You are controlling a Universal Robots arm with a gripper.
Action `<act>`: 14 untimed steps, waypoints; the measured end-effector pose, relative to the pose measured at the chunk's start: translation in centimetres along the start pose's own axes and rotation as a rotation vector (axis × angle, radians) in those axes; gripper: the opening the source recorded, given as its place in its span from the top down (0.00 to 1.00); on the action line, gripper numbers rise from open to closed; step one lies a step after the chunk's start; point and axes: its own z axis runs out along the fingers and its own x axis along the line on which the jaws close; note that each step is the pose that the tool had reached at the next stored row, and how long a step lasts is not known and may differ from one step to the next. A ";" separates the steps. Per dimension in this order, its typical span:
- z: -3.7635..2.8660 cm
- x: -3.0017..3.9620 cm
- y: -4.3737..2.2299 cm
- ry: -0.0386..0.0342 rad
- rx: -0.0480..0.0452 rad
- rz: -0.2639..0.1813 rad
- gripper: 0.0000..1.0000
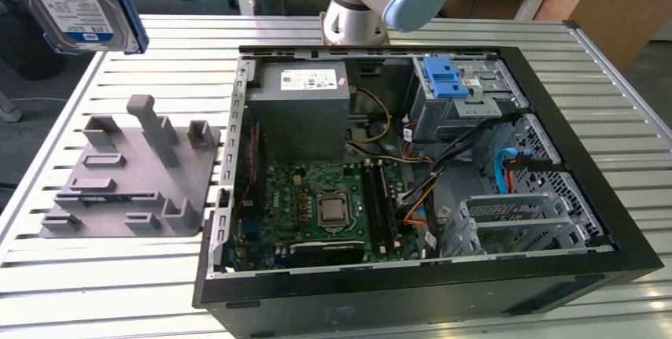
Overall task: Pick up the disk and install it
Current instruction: 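Pick up the disk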
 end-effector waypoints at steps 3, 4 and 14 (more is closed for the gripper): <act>0.00 0.00 -0.16 -0.0007 -0.0001 0.000 0.64; -0.01 -0.01 -0.26 -0.0010 -0.0001 0.000 0.64; -0.03 0.32 -1.73 -0.0020 -0.0002 0.000 0.64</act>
